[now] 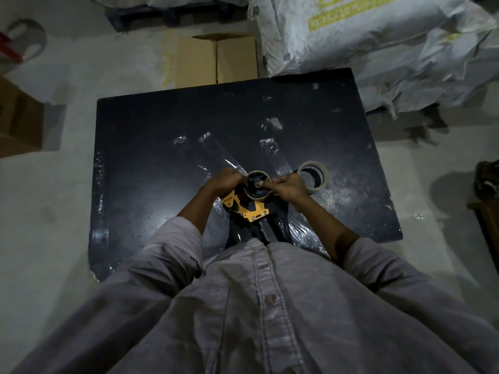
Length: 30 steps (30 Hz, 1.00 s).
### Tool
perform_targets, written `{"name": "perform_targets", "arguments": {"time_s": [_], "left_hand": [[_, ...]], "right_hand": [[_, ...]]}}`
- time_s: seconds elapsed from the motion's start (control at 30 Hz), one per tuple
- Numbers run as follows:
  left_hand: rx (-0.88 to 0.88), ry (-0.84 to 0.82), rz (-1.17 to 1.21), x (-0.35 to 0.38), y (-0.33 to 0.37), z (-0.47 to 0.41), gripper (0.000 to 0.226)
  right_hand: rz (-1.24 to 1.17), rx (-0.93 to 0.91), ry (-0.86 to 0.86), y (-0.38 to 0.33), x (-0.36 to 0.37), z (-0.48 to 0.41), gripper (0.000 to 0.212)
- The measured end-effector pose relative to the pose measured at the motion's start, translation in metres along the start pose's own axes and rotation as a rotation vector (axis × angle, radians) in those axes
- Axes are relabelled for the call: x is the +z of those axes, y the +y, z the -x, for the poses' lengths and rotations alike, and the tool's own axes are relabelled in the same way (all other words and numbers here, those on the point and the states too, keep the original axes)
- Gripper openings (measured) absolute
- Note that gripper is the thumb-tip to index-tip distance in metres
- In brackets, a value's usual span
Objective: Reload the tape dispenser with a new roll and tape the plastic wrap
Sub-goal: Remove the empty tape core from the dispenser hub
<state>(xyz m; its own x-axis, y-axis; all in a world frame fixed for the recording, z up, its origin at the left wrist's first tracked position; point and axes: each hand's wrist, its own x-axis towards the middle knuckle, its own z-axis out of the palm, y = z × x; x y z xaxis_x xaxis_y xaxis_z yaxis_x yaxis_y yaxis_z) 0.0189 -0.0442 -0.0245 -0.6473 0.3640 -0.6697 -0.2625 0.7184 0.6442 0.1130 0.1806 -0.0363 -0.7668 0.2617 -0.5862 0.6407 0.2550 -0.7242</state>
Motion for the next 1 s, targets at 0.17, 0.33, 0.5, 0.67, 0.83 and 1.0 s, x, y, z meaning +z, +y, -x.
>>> {"name": "perform_targets", "arguments": {"time_s": [0.17, 0.33, 0.5, 0.67, 0.83, 1.0], "left_hand": [[0.004, -0.107, -0.042, -0.016, 0.012, -0.006, 0.054], [0.036, -0.055, 0.041, -0.022, 0.005, -0.014, 0.025], [0.025, -0.048, 0.207, -0.022, -0.019, -0.013, 0.03], [0.016, 0.035, 0.342, -0.009, -0.029, -0.01, 0.038], [0.034, 0.086, 0.392, -0.001, -0.03, -0.007, 0.028], [0.05, 0.072, 0.443, 0.001, -0.028, 0.001, 0.023]], "right_hand": [[0.064, -0.033, -0.003, -0.005, -0.002, 0.004, 0.039], [0.068, -0.042, -0.056, -0.01, -0.008, 0.003, 0.03], [0.075, -0.046, -0.077, -0.014, -0.01, 0.003, 0.041], [0.108, -0.04, -0.071, -0.016, -0.009, 0.001, 0.039], [0.16, -0.037, -0.057, -0.017, -0.008, 0.0, 0.04], [0.196, -0.049, -0.045, -0.014, -0.004, 0.0, 0.04]]}}
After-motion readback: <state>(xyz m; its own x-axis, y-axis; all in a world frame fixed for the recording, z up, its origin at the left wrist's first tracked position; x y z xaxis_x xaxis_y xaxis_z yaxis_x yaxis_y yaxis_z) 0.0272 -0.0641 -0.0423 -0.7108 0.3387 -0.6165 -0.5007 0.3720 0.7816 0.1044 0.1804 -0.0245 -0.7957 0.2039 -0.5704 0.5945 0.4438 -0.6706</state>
